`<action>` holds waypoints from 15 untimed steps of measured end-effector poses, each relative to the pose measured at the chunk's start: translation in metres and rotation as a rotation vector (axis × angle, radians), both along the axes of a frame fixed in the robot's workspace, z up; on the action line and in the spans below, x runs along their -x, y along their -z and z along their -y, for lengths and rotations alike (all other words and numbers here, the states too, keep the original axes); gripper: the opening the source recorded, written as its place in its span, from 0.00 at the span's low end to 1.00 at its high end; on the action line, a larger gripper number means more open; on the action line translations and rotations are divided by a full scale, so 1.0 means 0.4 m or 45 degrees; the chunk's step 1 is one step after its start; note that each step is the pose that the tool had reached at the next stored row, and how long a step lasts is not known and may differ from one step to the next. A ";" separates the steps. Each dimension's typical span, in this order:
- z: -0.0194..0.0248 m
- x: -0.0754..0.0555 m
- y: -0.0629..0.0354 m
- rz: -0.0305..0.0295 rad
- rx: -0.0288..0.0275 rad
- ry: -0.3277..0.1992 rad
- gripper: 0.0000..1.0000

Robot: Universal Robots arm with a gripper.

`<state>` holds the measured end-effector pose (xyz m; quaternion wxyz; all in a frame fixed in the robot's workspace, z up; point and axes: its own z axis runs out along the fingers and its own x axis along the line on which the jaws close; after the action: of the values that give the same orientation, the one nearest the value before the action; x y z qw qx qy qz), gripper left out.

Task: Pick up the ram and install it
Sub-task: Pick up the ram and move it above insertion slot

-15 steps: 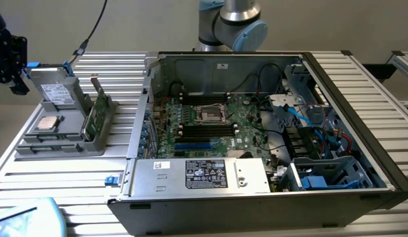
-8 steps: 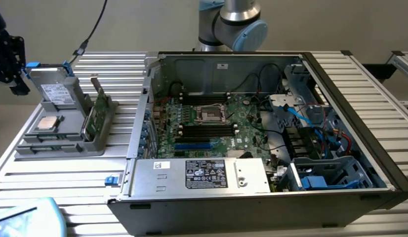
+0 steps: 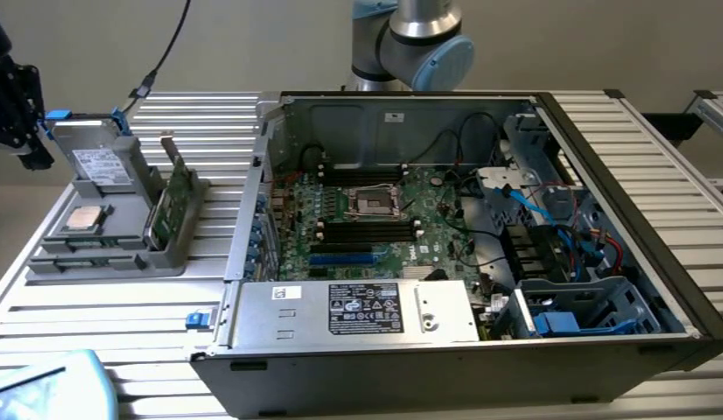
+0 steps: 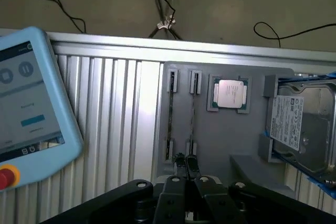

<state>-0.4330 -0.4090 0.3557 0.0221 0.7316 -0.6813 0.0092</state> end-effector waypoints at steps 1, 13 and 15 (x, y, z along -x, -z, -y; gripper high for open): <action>0.000 0.000 0.000 0.0000 0.0000 0.000 0.18; 0.004 0.001 0.038 -0.0001 0.0000 -0.007 0.37; 0.008 0.001 0.048 0.0001 0.0000 -0.010 0.37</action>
<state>-0.4335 -0.4122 0.3366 0.0221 0.7344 -0.6783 0.0093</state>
